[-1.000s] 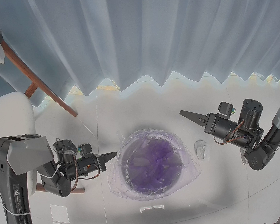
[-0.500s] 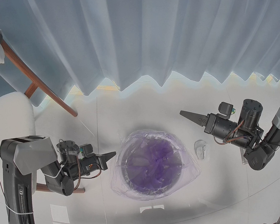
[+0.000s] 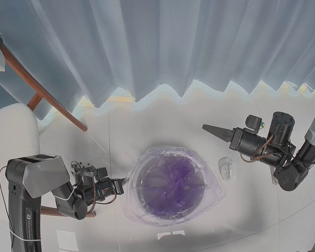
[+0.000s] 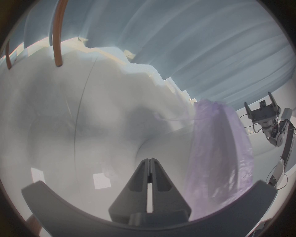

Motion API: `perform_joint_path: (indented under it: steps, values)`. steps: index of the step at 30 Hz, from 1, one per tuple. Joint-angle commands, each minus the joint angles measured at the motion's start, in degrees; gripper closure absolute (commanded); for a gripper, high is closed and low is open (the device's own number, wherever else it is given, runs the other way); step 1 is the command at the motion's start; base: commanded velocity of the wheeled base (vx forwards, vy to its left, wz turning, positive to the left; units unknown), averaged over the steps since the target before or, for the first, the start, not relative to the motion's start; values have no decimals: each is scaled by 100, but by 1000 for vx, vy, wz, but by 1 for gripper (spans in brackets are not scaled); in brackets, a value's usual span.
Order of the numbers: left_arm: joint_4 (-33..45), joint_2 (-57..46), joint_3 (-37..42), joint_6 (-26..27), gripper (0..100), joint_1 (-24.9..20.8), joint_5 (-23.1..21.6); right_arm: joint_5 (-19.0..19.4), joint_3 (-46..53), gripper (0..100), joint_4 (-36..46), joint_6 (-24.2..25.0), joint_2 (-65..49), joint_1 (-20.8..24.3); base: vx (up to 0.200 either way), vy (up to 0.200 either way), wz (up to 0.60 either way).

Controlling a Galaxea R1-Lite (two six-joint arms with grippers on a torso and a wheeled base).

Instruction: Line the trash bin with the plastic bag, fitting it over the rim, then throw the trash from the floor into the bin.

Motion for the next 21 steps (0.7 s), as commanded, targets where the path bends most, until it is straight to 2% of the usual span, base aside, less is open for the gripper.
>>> perform_joint_path:
  steps: [1, 5, 12, 16, 17, 21]
  values:
    - [251, 40, -167, 7, 100, 18, 167, 3, -1, 0, -1, 0, 21, -3, 0, 0, 0]
    - [303, 23, -228, 25, 100, 36, 360, 3, -9, 0, -1, 0, 13, -3, 0, 0, 0]
    - [-101, -30, -404, 7, 100, 335, 334, 3, -9, 0, -1, 0, 21, -12, 0, 0, 0]
    - [-206, -197, -325, 16, 100, 361, 316, 3, -9, 0, -1, 0, 4, -21, 0, 0, 0]
    - [-250, -215, -281, 7, 0, 344, 307, 3, -9, 0, -10, 0, 4, -12, 0, 0, 0]
    - [-787, -215, -105, -28, 0, 344, 17, 3, -9, 0, -19, 0, 13, -12, 0, 0, 0]
